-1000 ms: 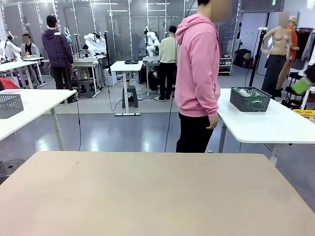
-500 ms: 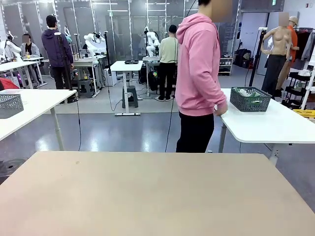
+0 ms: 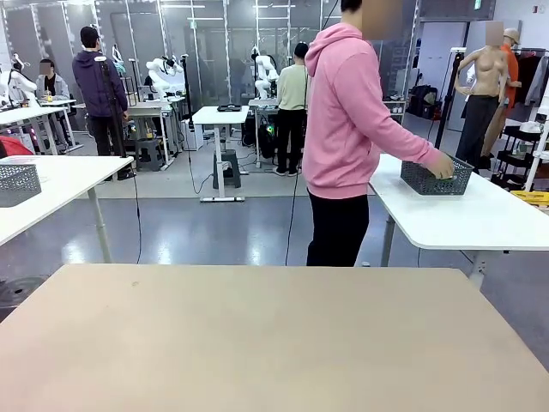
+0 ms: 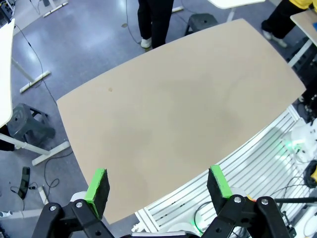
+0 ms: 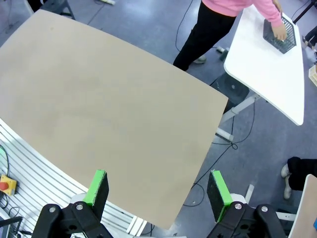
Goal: Fold the towels and place them in the basket.
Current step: When a person lays out a Towel with hook on the table, fold it in half twice.
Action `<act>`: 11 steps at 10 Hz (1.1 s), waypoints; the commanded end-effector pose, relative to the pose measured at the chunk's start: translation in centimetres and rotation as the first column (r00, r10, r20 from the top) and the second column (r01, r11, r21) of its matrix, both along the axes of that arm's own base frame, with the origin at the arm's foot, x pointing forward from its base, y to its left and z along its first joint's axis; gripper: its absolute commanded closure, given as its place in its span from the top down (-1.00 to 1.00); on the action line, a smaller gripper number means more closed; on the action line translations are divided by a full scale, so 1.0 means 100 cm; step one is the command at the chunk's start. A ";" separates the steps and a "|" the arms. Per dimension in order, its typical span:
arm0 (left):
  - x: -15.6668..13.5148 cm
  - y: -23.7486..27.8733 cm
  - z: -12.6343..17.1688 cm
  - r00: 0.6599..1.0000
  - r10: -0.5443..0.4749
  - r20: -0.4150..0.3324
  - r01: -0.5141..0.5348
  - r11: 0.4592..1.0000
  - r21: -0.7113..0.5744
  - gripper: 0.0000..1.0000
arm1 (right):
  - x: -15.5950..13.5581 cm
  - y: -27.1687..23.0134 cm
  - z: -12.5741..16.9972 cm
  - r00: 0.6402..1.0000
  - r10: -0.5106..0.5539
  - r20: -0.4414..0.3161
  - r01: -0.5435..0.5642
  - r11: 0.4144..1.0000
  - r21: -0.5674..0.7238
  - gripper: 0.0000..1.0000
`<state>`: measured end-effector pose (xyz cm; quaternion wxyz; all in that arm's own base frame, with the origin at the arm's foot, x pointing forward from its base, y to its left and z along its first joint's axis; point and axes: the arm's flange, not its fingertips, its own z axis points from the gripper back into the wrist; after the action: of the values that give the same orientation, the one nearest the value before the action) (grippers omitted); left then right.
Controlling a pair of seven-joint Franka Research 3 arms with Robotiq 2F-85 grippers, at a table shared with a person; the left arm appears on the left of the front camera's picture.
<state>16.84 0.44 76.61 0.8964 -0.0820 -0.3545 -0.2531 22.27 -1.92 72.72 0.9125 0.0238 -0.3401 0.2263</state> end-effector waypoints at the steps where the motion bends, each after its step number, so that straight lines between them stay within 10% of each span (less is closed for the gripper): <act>1: 0.001 -0.001 0.002 1.000 -0.008 0.000 0.008 1.000 0.000 1.00 | -0.002 0.000 0.000 1.000 0.000 0.001 0.000 1.000 0.000 1.00; 11: 0.001 -0.001 0.002 1.000 -0.008 0.000 0.008 1.000 0.000 1.00 | -0.002 0.000 0.000 1.000 0.000 0.001 0.000 1.000 0.000 1.00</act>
<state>16.84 0.44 76.61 0.8964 -0.0820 -0.3545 -0.2531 22.23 -1.93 72.74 0.9123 0.0237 -0.3405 0.2263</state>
